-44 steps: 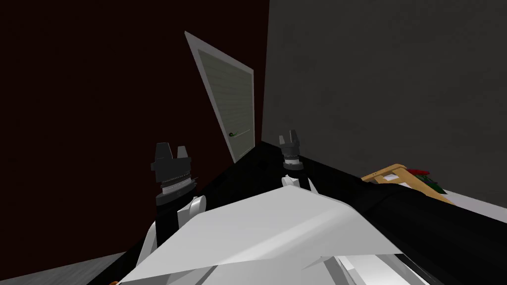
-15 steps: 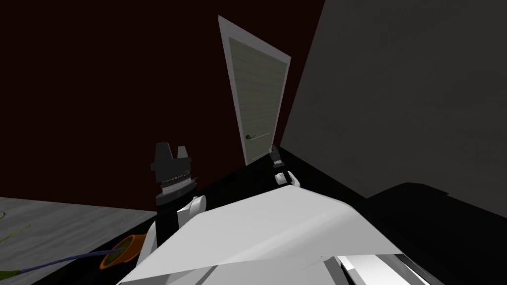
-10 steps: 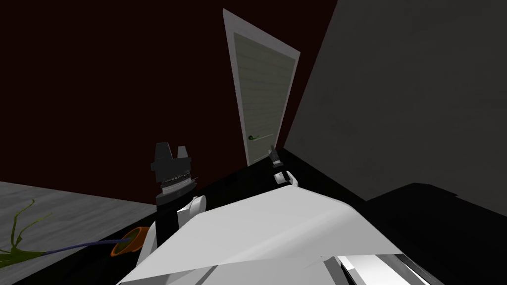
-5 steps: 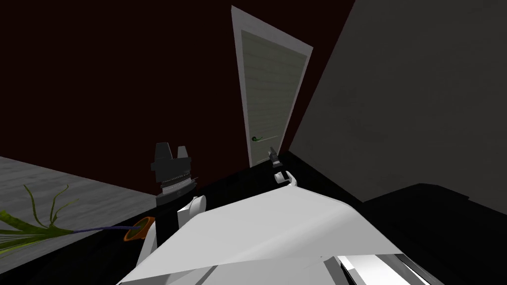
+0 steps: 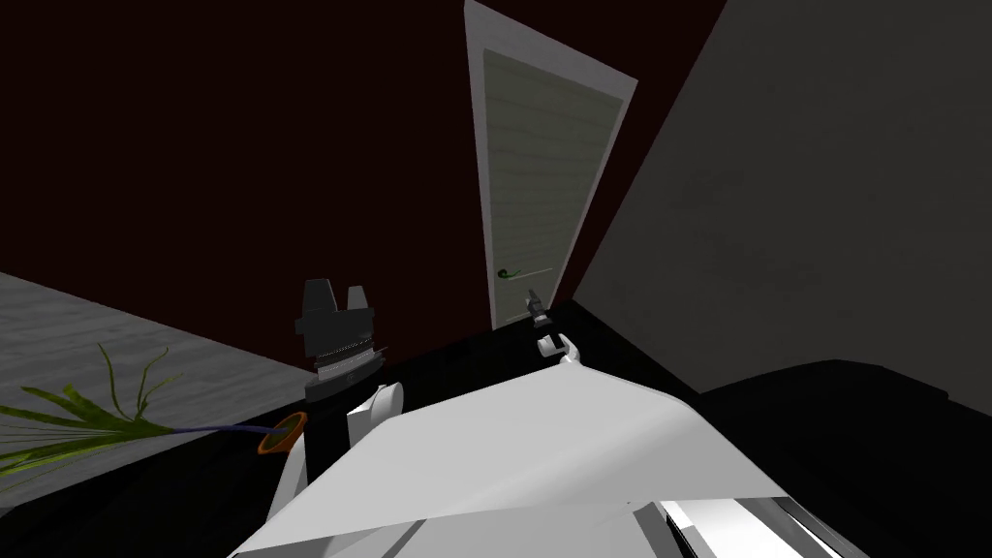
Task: Pull the door open
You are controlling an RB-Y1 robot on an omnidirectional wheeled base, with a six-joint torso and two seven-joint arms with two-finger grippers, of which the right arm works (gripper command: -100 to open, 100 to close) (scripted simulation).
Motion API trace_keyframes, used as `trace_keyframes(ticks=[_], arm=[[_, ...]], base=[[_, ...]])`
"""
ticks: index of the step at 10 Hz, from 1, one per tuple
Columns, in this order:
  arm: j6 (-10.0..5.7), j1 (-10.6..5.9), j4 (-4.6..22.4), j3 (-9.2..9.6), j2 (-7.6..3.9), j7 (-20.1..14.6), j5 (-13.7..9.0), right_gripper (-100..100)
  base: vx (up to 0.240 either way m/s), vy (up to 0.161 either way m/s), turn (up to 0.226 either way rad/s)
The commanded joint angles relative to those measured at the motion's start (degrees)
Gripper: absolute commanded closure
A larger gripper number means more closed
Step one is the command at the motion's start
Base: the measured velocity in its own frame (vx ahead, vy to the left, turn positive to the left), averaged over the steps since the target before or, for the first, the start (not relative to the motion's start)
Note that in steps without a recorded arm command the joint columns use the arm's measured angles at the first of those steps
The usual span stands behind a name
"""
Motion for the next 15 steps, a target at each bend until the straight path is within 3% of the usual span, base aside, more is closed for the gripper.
trace_keyframes(ticks=[1,8,15], arm=[[-0.2,-1.03,2.76,-0.09,-0.26,0.16,-0.36,-100],[-1.16,-6.11,14.25,-0.64,-1.7,0.32,-1.9,-100],[-1.91,-10.0,23.06,-1.06,-2.75,0.45,-3.09,-100]], base=[[0.08,-0.053,0.125],[0.081,-0.055,0.127],[0.063,-0.052,0.101]])
